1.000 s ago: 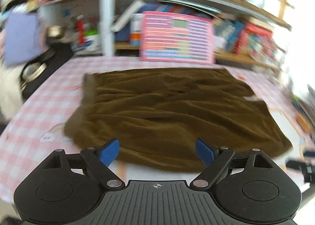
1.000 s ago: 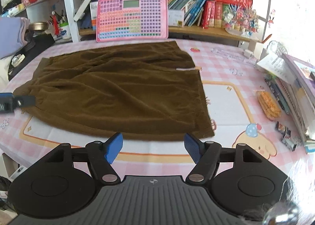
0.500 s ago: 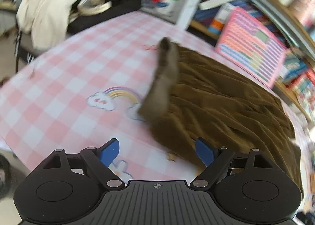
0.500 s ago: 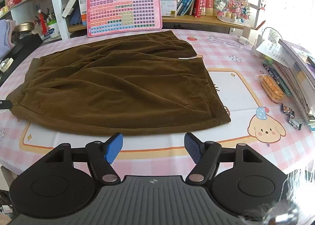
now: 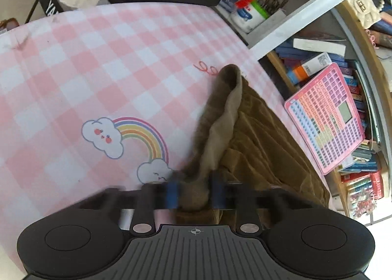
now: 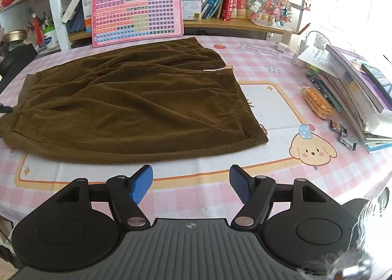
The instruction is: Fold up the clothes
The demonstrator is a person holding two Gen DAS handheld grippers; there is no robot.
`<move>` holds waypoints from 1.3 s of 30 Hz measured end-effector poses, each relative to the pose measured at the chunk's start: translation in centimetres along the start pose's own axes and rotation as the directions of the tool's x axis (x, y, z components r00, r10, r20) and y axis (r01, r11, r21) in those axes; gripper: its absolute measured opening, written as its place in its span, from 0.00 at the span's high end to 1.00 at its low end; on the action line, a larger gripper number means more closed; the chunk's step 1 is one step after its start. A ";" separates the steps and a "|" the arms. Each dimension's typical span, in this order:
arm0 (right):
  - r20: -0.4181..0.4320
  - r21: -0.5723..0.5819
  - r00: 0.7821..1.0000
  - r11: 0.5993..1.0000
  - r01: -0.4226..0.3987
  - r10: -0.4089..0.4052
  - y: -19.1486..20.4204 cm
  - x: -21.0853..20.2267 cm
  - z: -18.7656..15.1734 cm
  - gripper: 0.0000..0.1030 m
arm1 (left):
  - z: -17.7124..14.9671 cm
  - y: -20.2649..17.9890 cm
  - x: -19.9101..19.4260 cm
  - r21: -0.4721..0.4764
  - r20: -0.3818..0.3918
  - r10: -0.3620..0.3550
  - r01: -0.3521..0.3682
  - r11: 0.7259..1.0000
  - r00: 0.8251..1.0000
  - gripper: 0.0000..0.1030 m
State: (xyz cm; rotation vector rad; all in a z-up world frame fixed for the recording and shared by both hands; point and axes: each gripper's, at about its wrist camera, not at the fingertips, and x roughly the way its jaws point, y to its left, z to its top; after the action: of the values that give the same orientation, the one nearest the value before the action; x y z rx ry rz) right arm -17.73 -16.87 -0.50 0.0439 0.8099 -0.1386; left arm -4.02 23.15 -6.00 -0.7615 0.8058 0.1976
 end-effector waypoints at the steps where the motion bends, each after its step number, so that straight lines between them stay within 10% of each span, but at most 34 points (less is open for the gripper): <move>1: 0.000 -0.002 1.000 1.000 0.001 -0.001 0.1 0.0 0.0 0.35 | 0.0 -0.1 0.0 0.018 0.004 0.011 -0.011 1.000 1.000 0.87; 13: -0.007 -0.023 1.000 1.000 -0.016 0.015 1.0 0.4 0.4 0.35 | -0.6 -1.8 -1.5 0.263 0.056 0.117 -0.127 0.956 0.992 0.74; 23: -0.001 -0.019 1.000 0.999 -0.030 0.030 2.1 0.9 1.0 0.35 | -6.2 -6.0 -6.0 0.671 0.090 -0.024 -0.042 0.741 0.996 0.45; 32: 0.018 -0.044 0.999 0.998 -0.034 0.035 3.5 0.8 1.5 0.35 | -9.9 -8.7 -7.2 0.811 0.043 -0.131 0.042 0.583 0.990 0.21; 39: 0.023 -0.054 0.999 0.998 -0.026 0.028 3.5 0.5 1.5 0.34 | -10.0 -8.8 -7.0 0.813 0.031 -0.136 0.054 0.580 0.990 0.20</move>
State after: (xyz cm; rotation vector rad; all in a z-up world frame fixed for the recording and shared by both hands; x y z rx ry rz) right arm -15.85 -13.57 0.10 0.0029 0.7883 -0.0917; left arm -10.84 10.77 -0.75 0.0986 0.6629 -0.2446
